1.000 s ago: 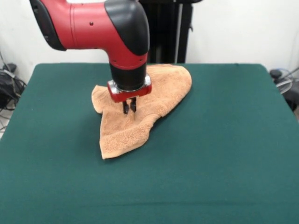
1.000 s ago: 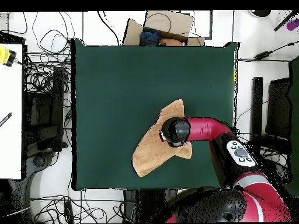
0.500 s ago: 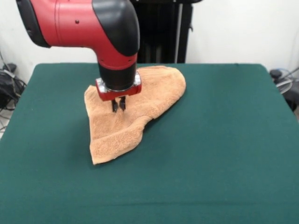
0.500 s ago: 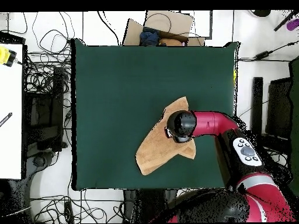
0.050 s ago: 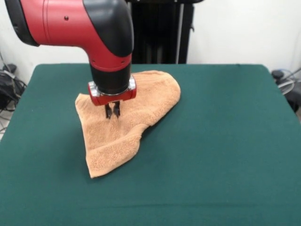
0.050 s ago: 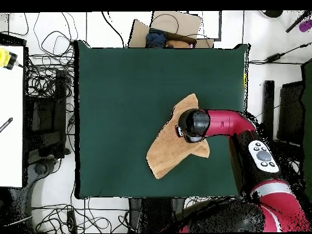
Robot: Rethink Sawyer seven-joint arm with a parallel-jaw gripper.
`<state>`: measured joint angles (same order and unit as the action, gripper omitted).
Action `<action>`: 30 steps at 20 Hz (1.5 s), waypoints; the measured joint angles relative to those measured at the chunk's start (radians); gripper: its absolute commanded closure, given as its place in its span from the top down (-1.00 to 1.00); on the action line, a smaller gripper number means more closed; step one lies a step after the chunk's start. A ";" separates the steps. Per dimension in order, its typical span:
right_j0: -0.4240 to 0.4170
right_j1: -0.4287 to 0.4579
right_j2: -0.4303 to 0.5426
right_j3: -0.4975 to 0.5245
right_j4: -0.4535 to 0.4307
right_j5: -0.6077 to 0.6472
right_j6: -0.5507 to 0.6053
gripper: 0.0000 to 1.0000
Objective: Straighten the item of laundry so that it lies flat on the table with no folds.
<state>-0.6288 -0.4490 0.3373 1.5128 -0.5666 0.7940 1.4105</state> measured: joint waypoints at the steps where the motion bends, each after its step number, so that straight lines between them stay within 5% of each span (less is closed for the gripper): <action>1: 0.000 0.000 0.001 -0.002 0.000 0.000 0.000 -1.00; 18: -0.004 0.001 0.031 -0.030 -0.001 0.018 -0.019 -1.00; 30: -0.035 0.001 0.041 -0.120 -0.001 0.189 -0.123 -1.00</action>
<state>-0.6639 -0.4482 0.3782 1.3928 -0.5676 0.9834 1.2876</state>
